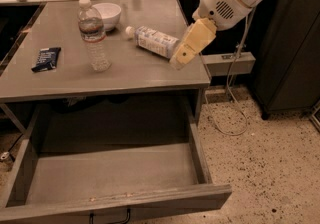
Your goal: Place water bottle into top drawer
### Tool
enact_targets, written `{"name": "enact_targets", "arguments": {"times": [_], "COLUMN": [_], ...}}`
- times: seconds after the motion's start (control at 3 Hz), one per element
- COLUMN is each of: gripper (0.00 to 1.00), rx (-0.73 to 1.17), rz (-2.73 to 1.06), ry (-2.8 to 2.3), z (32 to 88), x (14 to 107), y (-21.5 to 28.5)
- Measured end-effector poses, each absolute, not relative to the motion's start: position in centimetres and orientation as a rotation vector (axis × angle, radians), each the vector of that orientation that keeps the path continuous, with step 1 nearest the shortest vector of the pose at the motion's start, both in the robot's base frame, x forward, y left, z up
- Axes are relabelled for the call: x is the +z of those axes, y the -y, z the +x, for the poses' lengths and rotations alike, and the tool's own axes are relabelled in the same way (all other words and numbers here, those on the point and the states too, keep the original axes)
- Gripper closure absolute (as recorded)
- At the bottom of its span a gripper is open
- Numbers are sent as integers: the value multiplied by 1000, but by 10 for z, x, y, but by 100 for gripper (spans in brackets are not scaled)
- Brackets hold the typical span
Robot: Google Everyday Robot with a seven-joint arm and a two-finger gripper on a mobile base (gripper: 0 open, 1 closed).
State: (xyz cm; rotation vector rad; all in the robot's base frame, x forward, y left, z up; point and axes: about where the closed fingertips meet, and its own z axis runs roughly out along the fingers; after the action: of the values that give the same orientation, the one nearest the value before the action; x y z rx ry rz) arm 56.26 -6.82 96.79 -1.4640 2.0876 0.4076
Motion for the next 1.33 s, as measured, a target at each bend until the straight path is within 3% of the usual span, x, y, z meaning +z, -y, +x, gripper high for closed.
{"name": "enact_targets", "arguments": {"times": [0.33,1.33], "gripper": [0,0], "rx": [502,720], "rz": [-1448,-1491], "ry": [-2014,-1727], "z": [570,640], "x": [959,946], "y": [42,-123]}}
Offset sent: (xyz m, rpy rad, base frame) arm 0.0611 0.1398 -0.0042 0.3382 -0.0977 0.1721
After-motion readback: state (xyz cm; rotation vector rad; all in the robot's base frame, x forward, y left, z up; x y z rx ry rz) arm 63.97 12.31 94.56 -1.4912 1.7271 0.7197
